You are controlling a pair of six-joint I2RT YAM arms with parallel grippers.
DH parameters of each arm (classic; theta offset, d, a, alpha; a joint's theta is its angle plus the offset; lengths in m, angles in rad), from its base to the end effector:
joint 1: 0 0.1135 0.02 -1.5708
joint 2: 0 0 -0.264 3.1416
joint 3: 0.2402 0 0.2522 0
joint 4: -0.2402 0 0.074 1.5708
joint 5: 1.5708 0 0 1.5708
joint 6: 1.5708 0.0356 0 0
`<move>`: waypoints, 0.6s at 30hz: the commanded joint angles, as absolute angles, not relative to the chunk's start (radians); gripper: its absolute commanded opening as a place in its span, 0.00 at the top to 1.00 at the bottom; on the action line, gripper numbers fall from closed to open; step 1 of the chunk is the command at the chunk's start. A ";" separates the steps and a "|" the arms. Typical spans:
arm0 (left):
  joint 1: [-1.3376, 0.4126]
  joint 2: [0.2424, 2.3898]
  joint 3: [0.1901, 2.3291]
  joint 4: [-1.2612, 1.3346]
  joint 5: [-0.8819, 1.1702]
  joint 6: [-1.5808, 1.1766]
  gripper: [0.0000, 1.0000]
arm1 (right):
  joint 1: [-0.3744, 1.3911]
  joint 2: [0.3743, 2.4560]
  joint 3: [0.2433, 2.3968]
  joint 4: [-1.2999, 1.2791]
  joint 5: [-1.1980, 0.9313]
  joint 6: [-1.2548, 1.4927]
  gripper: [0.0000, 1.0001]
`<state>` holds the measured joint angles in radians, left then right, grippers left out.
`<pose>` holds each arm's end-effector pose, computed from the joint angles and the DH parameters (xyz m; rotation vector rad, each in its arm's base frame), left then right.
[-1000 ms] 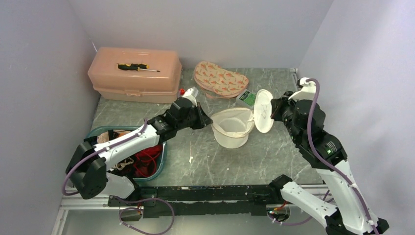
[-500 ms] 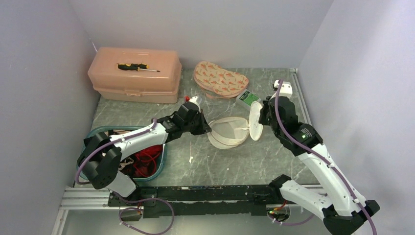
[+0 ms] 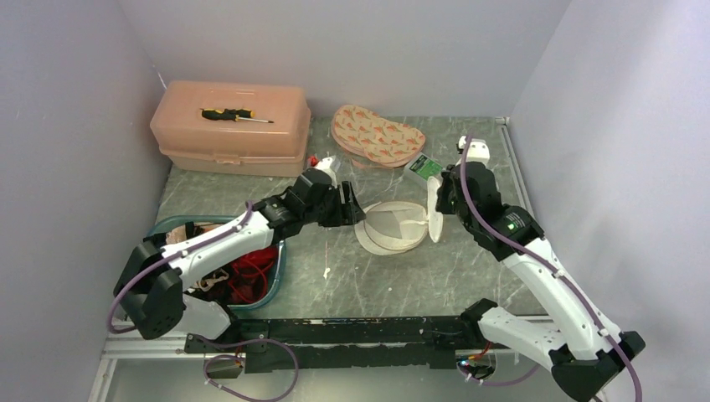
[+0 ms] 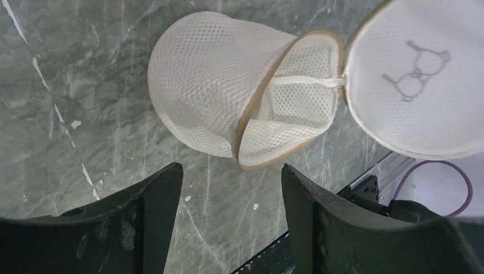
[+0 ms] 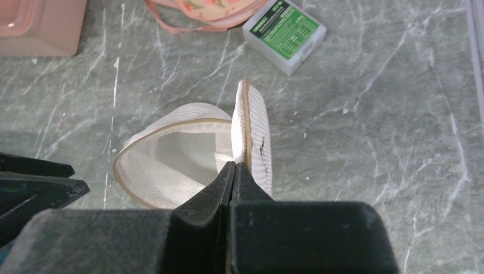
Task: Unzip the laundry bag and remove the bra
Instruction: Place the laundry bag at the center of the board, then close the laundry bag at the center of the board.
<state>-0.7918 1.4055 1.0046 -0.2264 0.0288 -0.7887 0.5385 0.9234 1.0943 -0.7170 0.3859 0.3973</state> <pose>0.2200 -0.2243 0.2692 0.0209 2.3518 -0.8764 0.1643 0.0825 0.3693 0.0807 2.0753 0.1637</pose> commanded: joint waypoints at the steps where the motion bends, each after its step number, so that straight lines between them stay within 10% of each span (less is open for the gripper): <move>1: -0.793 1.348 1.027 -0.236 0.002 -0.756 0.32 | 0.591 0.974 1.148 -0.698 0.409 0.412 1.00; 18: -0.770 1.136 0.800 -0.350 -0.176 -0.958 0.38 | 0.859 1.355 1.257 -0.650 0.575 0.432 1.00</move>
<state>-0.7753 1.2167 0.8494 -0.2996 -0.1051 -0.8536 0.8383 1.3170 1.2045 -0.7074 0.5465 0.4156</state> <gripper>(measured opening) 0.632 0.008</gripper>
